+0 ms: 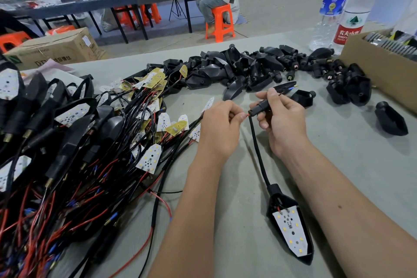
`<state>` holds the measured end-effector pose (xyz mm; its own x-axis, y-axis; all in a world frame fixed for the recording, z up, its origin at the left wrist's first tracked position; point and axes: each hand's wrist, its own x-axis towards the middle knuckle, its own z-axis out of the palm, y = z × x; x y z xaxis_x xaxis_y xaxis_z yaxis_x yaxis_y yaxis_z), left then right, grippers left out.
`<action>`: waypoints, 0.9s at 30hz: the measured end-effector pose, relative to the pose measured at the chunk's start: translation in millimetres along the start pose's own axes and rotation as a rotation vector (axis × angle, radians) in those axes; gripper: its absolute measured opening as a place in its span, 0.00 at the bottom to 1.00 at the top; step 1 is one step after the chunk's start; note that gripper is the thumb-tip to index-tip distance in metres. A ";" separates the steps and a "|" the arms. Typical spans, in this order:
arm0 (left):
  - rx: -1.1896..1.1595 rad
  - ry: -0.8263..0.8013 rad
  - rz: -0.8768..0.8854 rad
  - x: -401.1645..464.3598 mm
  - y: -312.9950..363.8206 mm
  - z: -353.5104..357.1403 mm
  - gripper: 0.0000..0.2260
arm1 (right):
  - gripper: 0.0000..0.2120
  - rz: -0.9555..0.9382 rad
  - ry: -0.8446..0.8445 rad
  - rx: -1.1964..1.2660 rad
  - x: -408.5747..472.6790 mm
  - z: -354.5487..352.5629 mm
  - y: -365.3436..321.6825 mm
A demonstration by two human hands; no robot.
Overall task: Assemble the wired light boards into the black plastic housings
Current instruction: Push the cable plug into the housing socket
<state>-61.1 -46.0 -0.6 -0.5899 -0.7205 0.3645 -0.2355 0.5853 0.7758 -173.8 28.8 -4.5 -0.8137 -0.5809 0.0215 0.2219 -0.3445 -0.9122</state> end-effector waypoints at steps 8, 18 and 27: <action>-0.237 0.041 -0.066 -2.1 5.2 5.0 0.04 | 0.16 0.062 -0.006 0.093 0.9 -3.9 -3.7; -0.330 0.034 -0.068 -2.9 2.5 -5.0 0.07 | 0.15 0.041 -0.037 0.064 3.2 -4.8 -1.5; -0.311 0.016 -0.081 0.7 -6.1 -9.4 0.07 | 0.14 0.054 -0.100 0.088 2.0 -4.1 -0.4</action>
<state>-52.8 -53.6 -0.2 -0.5663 -0.7673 0.3009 -0.0322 0.3854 0.9222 -177.8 30.8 -5.8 -0.7427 -0.6694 0.0175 0.3139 -0.3712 -0.8739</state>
